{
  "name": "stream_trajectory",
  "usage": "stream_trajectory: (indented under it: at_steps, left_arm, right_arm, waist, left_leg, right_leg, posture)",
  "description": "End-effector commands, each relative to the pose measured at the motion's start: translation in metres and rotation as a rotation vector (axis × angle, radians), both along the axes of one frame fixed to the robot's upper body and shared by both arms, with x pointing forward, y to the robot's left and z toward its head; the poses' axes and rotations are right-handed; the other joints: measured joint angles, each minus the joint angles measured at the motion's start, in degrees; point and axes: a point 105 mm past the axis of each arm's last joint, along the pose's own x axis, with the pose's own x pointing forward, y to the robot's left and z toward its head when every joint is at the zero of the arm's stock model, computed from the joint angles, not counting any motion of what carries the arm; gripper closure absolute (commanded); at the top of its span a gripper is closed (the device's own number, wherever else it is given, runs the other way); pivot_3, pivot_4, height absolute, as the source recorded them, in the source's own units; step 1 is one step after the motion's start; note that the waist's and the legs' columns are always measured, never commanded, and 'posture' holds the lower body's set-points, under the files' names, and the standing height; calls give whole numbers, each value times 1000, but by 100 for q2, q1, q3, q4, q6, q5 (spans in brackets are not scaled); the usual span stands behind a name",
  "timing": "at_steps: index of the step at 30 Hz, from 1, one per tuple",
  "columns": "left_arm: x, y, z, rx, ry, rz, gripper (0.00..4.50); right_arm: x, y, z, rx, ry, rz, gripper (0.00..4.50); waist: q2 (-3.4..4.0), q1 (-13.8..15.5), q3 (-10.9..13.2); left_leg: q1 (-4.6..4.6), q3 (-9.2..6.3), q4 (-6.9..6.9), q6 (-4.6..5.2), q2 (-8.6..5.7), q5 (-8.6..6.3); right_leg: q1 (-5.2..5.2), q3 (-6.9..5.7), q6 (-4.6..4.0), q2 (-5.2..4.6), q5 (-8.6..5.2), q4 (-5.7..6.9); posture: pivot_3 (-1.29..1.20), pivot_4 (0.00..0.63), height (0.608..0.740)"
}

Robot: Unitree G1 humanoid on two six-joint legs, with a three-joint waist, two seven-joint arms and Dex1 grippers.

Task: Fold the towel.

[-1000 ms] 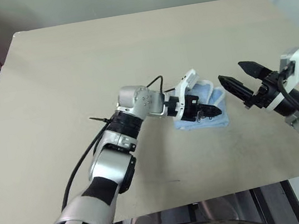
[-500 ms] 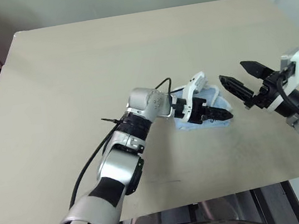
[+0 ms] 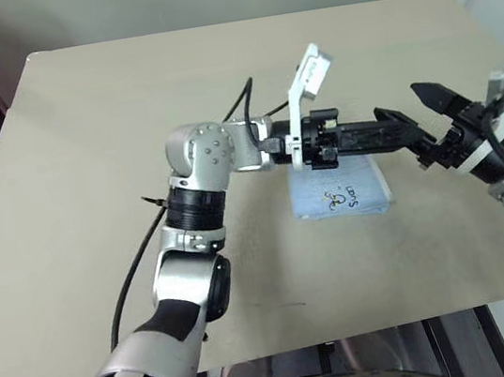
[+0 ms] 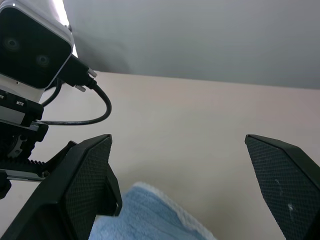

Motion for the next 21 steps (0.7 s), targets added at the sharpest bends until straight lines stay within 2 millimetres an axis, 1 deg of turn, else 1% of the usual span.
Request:
stream_trajectory:
  at_steps: [1, 3, 4, 5, 6, 7, 8, 10, 11, 12, 13, 14, 16, 17, 18, 19, 21]
  left_arm:
    - [8, 7, 10, -50, -87, 80, 15]
    - [15, 14, 6, -50, -162, 135, 15]
    - [24, 22, 0, -26, -198, 189, 15]
    - [31, 30, -7, 1, -224, 232, 174]
    - [36, 35, -11, 20, -242, 258, 371]
    - [39, 45, -19, 48, -274, 275, 561]
    - [42, 54, -30, 97, -308, 291, 981]
    - [49, 68, -46, 176, -329, 338, 1670]
    - [51, 70, -50, 191, -330, 351, 1959]
    - [50, 72, -54, 197, -352, 345, 2355]
    - [49, 74, -59, 197, -424, 343, 2679]
    - [47, 75, -62, 192, -479, 342, 3089]
    - [45, 72, -61, 115, -549, 357, 3794]
    - [43, 70, -58, 57, -584, 362, 4139]
    - [42, 69, -56, 20, -612, 366, 4487]
    - [38, 68, -57, -18, -647, 350, 4487]
    - [35, 65, -62, -39, -671, 336, 4487]
  right_arm:
    - [-1, 0, 9, 10, -32, 8, 0]
    - [-2, 2, 9, 15, -30, 29, 0]
    - [-1, 3, 10, 20, -31, 32, 0]
    - [0, 2, 10, 21, -33, 32, 365]
    - [0, 1, 10, 22, -33, 31, 572]
    - [1, 2, 10, 20, -33, 33, 825]
    - [1, 2, 10, 17, -31, 37, 1254]
    - [1, 3, 10, 19, -27, 48, 1957]
    - [2, 2, 10, 22, -25, 52, 2269]
    - [2, 3, 8, 21, -15, 60, 2676]
    - [4, 8, 3, 6, 5, 80, 2979]
    - [5, 13, -2, -8, 22, 97, 3415]
    - [8, 24, -10, -23, 54, 134, 4114]
    - [10, 29, -13, -23, 61, 143, 4460]
    - [12, 32, -15, -23, 65, 147, 4500]
    - [15, 36, -19, -23, 78, 156, 4500]
    - [22, 45, -30, -30, 112, 165, 4500]
  waist:
    - [0, 0, 0]
    - [2, -3, 0]
    - [2, -5, 0]
    - [2, -11, 0]
    - [2, -19, 0]
    - [2, -22, 0]
    - [3, -27, 0]
    - [4, -32, -1]
    - [4, -32, -1]
    - [4, -30, -1]
    - [4, -14, -1]
    - [6, -4, -2]
    - [6, 0, -2]
    - [6, 3, -2]
    - [6, 6, -2]
    - [8, 9, -2]
    - [8, -2, -2]
  left_leg:
    - [0, 0, 3, 1, 0, 0]
    - [0, 0, 6, 2, 1, -1]
    - [2, 0, 6, 2, 2, -1]
    - [2, -1, 6, 2, 2, -1]
    - [2, -1, 6, 2, 2, -2]
    - [3, -1, 5, 2, 2, -2]
    - [2, -1, 5, 2, 2, -2]
    - [3, -2, 4, 3, 2, -2]
    - [2, -3, 3, 4, 2, -3]
    - [1, -4, 3, 5, 2, -4]
    - [-3, -4, 4, 7, 2, -5]
    - [-12, -7, 5, 14, 2, -9]
    - [-14, -9, 11, 21, 0, -16]
    - [-18, -9, 14, 22, 0, -20]
    - [-24, -11, 19, 24, 0, -22]
    - [-31, -13, 26, 27, 0, -25]
    - [-50, -14, 45, 32, 0, -29]
  right_leg:
    - [1, 0, 1, 0, 1, 0]
    - [1, 1, 0, -1, 2, 0]
    - [1, 1, 0, -2, 3, 0]
    - [0, 0, -1, -2, 3, 1]
    - [-1, 0, -3, -1, 4, 1]
    - [-4, 0, -7, -1, 6, 1]
    - [-5, -1, -8, -1, 7, 1]
    - [-7, -1, -10, -1, 8, 1]
    - [-7, -2, -10, 0, 8, 1]
    - [-7, -2, -11, -1, 8, 0]
    - [-9, -2, -12, -1, 8, 0]
    - [-11, -3, -12, -2, 8, -1]
    - [-10, -2, -41, -4, 23, 0]
    - [-12, -4, -43, -4, 22, -1]
    - [-13, -6, -43, -4, 22, -1]
    - [-17, -6, -46, -5, 24, 0]
    - [-30, -8, -50, -5, 28, 1]
  posture:
    - [0, 150, 740]
    - [0, 150, 740]
    - [0, 150, 740]
    - [0, 150, 740]
    - [0, 150, 740]
    - [0, 150, 740]
    - [0, 150, 740]
    - [0, 150, 740]
    - [0, 150, 740]
    - [0, 150, 740]
    - [0, 150, 740]
    - [0, 150, 740]
    - [0, 150, 740]
    - [0, 150, 740]
    - [0, 150, 740]
    - [0, 150, 740]
    - [0, 150, 740]
